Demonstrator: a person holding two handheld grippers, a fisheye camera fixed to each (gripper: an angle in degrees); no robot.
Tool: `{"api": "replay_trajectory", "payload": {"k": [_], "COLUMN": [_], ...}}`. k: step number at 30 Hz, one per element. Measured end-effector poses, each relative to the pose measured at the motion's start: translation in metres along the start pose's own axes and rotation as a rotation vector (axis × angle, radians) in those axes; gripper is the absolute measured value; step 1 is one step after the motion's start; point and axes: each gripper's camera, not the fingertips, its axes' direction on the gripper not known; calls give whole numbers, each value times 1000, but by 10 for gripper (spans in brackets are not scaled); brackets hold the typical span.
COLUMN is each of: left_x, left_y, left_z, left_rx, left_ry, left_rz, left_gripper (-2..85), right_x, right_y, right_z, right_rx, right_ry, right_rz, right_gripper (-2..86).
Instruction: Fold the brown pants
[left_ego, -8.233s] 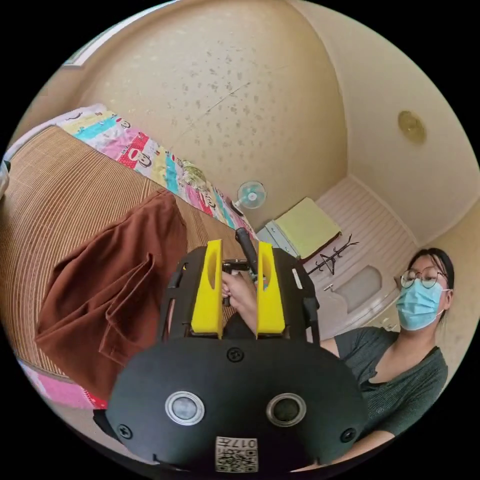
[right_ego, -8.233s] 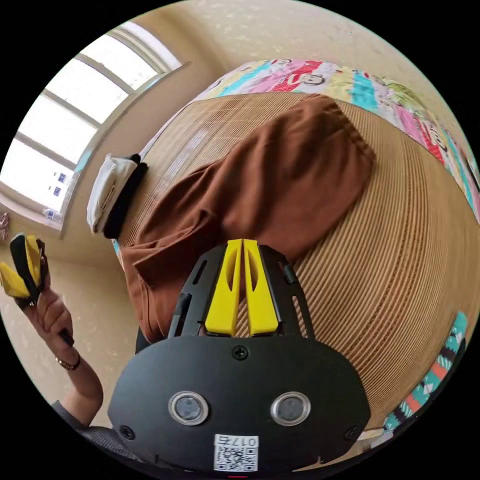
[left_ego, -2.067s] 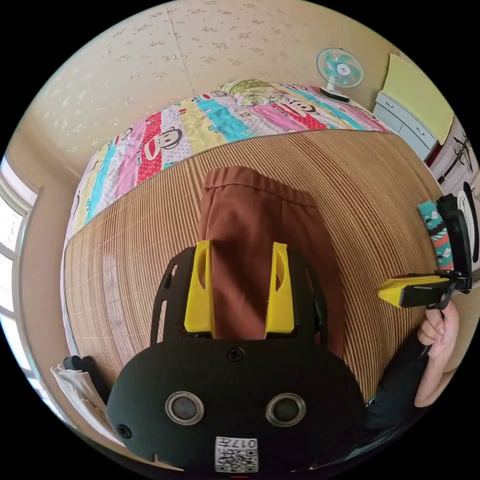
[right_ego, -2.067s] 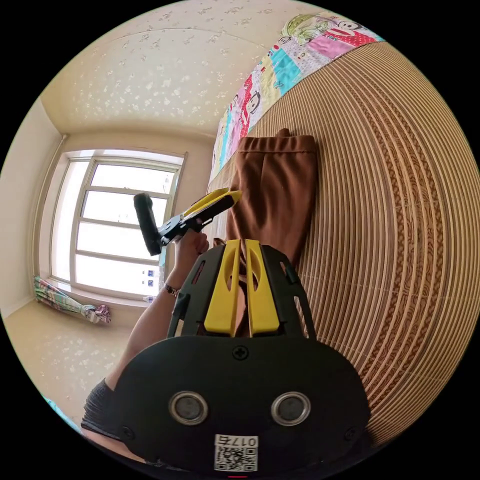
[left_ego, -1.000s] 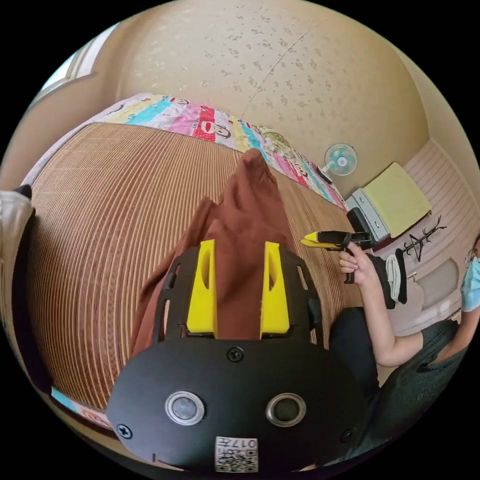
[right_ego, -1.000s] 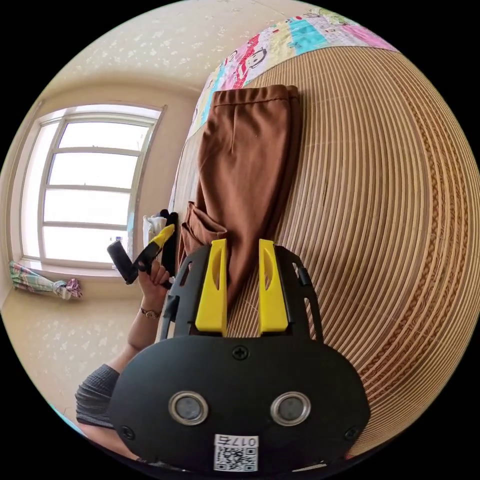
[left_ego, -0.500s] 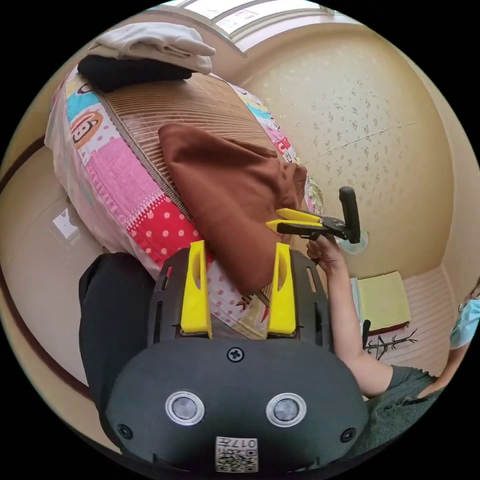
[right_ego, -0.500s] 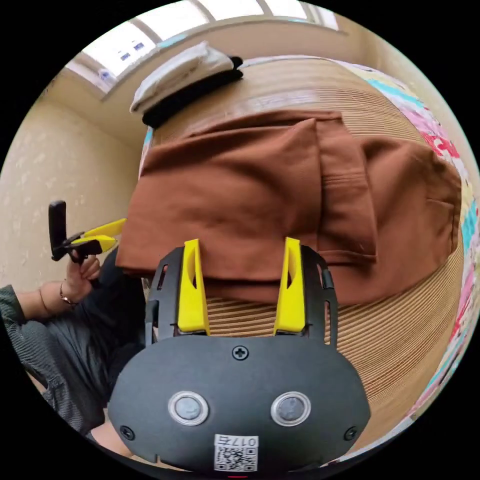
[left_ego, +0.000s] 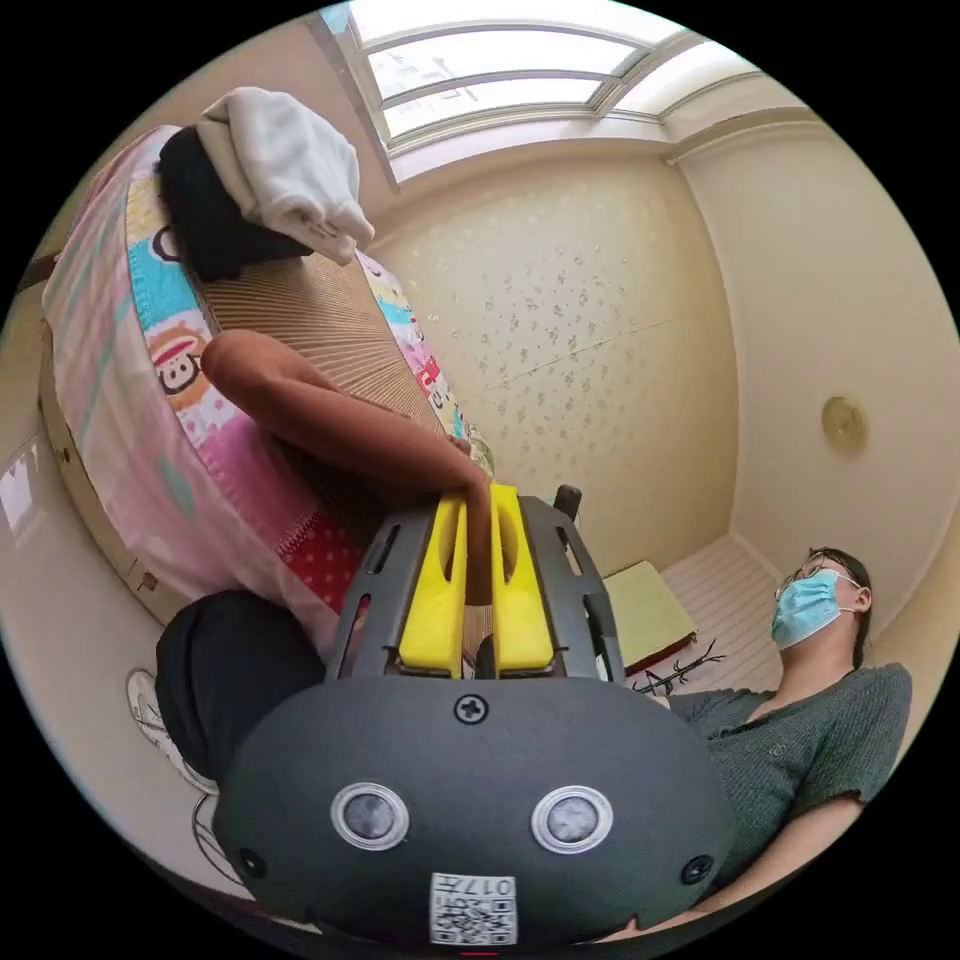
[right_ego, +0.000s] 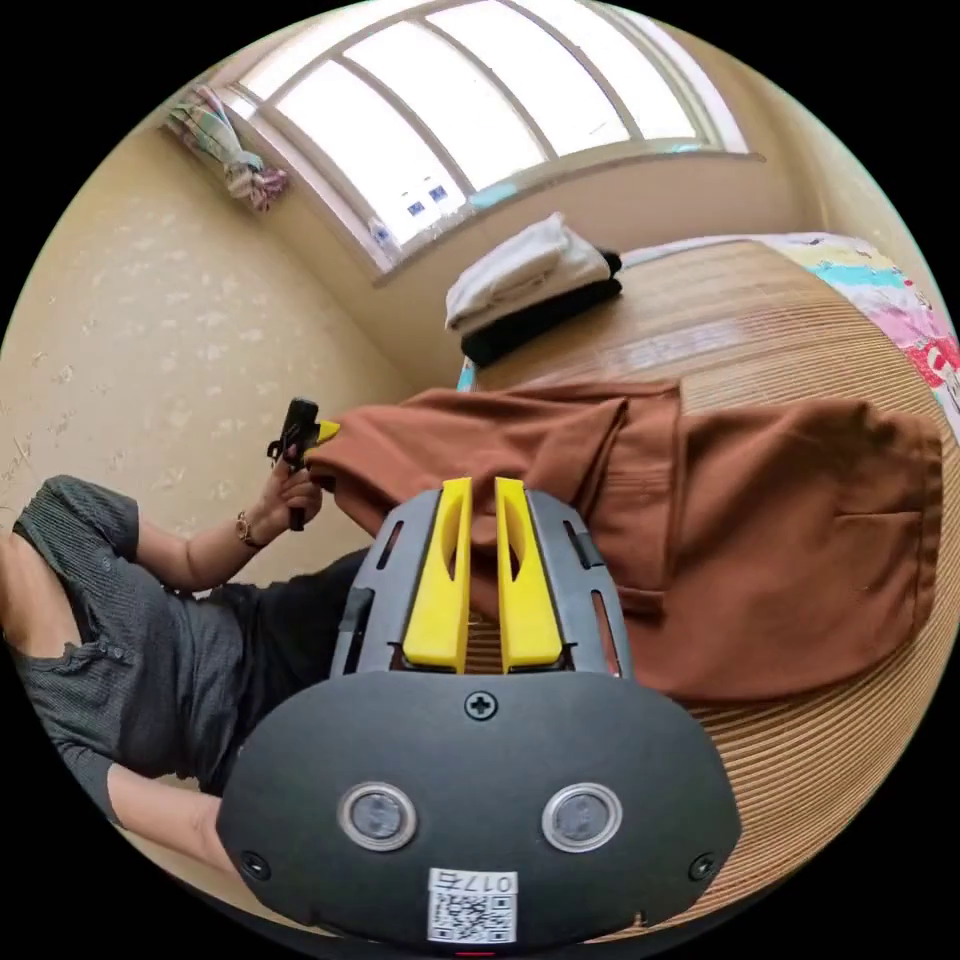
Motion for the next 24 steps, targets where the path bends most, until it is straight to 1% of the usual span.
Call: {"api": "replay_trajectory", "payload": {"k": [1,2,3,4,5,6,7,9,10,11,13,14,15,16,17,19,21,22,24], "left_x": [-1,-6,-10,-12,-17,-23,-26,-36,-38,-41,-42,-42,-42,-44,-49,-64,-90,-94,-93], "left_y": [0,3,8,11,18,26,30,43,46,50,53,55,57,59,63,74,92,97,101], "left_z": [-13,-37,-57,-67,-84,-99,-104,-120,-121,-122,-124,-127,-131,-134,-141,-156,-177,-182,-189], "left_rx": [12,25,32,36,42,51,57,64,59,56,61,66,76,83,104,159,260,281,293], "left_ry": [-16,-65,-122,-143,-162,-168,-170,-191,-196,-195,-179,-170,-163,-160,-149,-116,-56,-49,-91], "left_rz": [-6,-33,-58,-67,-81,-98,-107,-135,-139,-138,-123,-106,-89,-86,-89,-124,-197,-208,-180], "left_gripper": [40,40,41,41,41,41,41,41,41,41,41,40,40,40,40,40,40,40,40], "right_x": [6,9,16,24,31,50,81,118,117,120,134,134,128,115,108,91,91,100,105], "right_y": [5,9,14,17,16,10,3,5,9,9,14,15,17,18,18,20,23,25,24], "right_z": [-17,-22,-28,-26,-23,-10,15,52,44,39,16,9,-15,-45,-59,-104,-113,-109,-101], "right_rx": [127,177,237,246,225,120,-102,-361,-306,-303,-340,-342,-269,-133,-61,162,205,184,161], "right_ry": [122,205,380,533,598,688,725,700,703,684,578,572,606,625,622,597,600,585,558], "right_rz": [60,103,188,252,282,361,453,505,506,532,653,666,678,645,621,504,450,461,502], "right_gripper": [53,52,57,62,66,71,74,77,74,73,56,51,51,61,66,88,99,99,91]}}
